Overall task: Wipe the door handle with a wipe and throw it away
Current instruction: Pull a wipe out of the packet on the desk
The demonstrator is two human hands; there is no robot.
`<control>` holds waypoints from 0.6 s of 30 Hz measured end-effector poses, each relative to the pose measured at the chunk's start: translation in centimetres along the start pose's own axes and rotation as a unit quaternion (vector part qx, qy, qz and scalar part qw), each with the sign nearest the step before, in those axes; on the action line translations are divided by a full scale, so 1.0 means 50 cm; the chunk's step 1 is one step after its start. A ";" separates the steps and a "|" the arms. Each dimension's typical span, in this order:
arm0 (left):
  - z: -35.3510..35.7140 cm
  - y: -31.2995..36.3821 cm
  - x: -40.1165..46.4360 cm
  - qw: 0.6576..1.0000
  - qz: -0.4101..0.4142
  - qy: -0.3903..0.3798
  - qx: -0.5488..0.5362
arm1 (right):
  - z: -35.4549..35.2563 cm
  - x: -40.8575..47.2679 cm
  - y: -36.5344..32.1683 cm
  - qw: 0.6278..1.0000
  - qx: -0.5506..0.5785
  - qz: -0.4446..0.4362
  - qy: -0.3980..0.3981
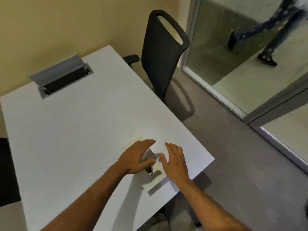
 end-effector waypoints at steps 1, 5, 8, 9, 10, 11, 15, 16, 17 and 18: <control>0.014 -0.024 -0.003 1.000 0.000 -0.016 -0.002 | 0.034 0.002 -0.009 1.000 0.008 -0.009 -0.027; 0.065 -0.096 -0.008 0.998 -0.012 -0.057 0.021 | 0.129 0.005 -0.025 0.993 -0.003 0.005 -0.114; 0.070 -0.136 0.002 0.999 -0.006 -0.050 0.010 | 0.168 0.027 -0.034 0.992 -0.030 -0.008 -0.123; 0.070 -0.148 0.007 0.998 -0.007 -0.055 0.004 | 0.176 0.034 -0.037 0.991 -0.036 -0.009 -0.125; 0.070 -0.158 0.012 0.998 -0.003 -0.061 -0.002 | 0.186 0.043 -0.041 0.992 -0.042 -0.014 -0.122; 0.072 -0.165 0.016 0.998 0.003 -0.066 -0.005 | 0.192 0.049 -0.045 0.992 -0.045 -0.017 -0.119; 0.075 -0.182 0.040 0.997 0.033 -0.068 0.001 | 0.208 0.084 -0.061 0.995 -0.029 -0.007 -0.093; 0.075 -0.185 0.046 0.997 0.038 -0.069 0.006 | 0.212 0.092 -0.061 0.996 -0.030 -0.003 -0.089; 0.077 -0.189 0.052 0.997 0.041 -0.072 0.013 | 0.214 0.098 -0.060 0.995 -0.037 -0.005 -0.089; 0.080 -0.193 0.057 0.996 0.043 -0.079 0.017 | 0.215 0.102 -0.058 0.995 -0.039 -0.005 -0.090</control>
Point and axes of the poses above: each hand's wrist, its own x-axis towards the middle knuckle, its own z-axis out of the palm, y = z × x, the point moved 4 cm from there along x, towards the middle knuckle, and after that the axes turned 2 degrees about -x, right-handed, at the moved point
